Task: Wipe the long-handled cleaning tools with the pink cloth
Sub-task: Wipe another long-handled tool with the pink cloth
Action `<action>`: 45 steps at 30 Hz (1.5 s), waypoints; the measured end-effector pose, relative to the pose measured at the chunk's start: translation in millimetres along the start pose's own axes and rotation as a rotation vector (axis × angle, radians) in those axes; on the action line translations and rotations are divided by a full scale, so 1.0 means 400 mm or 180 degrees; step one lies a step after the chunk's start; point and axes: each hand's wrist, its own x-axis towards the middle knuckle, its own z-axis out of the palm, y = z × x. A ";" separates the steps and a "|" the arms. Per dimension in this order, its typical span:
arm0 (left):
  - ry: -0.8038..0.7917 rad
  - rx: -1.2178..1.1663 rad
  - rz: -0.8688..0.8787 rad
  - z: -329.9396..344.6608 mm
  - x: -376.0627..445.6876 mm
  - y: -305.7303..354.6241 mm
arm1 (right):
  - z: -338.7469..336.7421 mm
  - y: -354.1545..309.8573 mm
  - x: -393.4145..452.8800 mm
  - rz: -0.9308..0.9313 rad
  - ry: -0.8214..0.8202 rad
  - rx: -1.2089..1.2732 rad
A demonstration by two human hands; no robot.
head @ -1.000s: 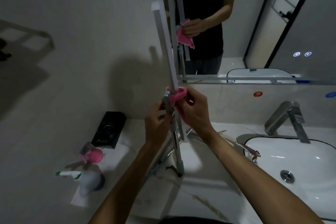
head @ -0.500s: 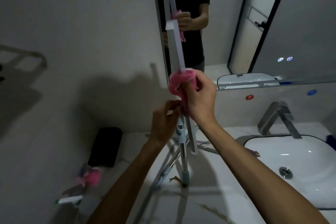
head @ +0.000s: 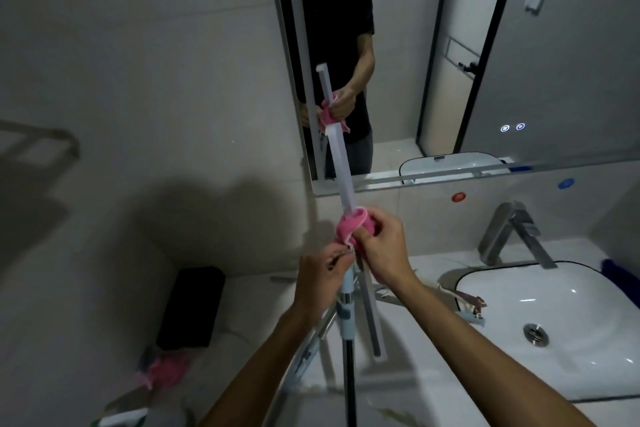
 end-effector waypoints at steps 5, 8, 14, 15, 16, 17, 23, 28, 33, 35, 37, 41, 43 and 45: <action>0.0285 -0.0370 -0.0081 -0.008 0.012 0.045 | -0.017 -0.069 0.008 -0.0167 0.0086 0.0239; 0.0421 -0.0628 0.0070 -0.027 0.035 0.081 | -0.024 -0.122 0.021 -0.0416 0.0180 0.0392; 0.0597 -0.0829 0.0429 -0.034 0.045 0.105 | -0.032 -0.164 0.017 -0.0755 0.0242 0.0516; 0.0602 -0.0838 0.0418 -0.031 0.045 0.103 | -0.033 -0.162 0.016 -0.0791 0.0252 0.0525; 0.0598 -0.0820 0.0403 -0.028 0.045 0.101 | -0.034 -0.160 0.016 -0.0818 0.0262 0.0532; 0.0595 -0.0783 0.0402 -0.025 0.046 0.097 | -0.035 -0.158 0.015 -0.0828 0.0278 0.0531; 0.0659 -0.0543 0.0595 -0.012 0.037 0.097 | -0.032 -0.149 0.016 -0.0701 0.0375 0.0508; 0.0743 -0.0345 0.0491 -0.007 0.035 0.085 | -0.030 -0.143 0.016 -0.0723 0.0488 0.0423; 0.0812 -0.0258 0.0581 -0.008 0.032 0.084 | -0.030 -0.146 0.008 -0.0812 0.0688 0.0435; 0.0949 -0.0080 0.0683 -0.012 0.036 0.085 | -0.027 -0.148 0.006 -0.0786 0.0646 0.0417; 0.1061 0.0050 0.0606 -0.012 0.044 0.080 | -0.021 -0.144 -0.001 -0.0724 0.0356 0.0273; 0.0886 -0.0117 0.0432 -0.005 0.050 0.079 | 0.000 -0.121 -0.017 -0.0526 -0.0128 -0.0148; 0.0709 -0.0093 0.0625 -0.006 0.042 0.078 | 0.000 -0.113 -0.010 -0.0541 0.0045 -0.0271; 0.0653 -0.0258 0.0690 -0.009 0.033 0.078 | -0.008 -0.107 -0.001 -0.0585 0.0154 -0.0241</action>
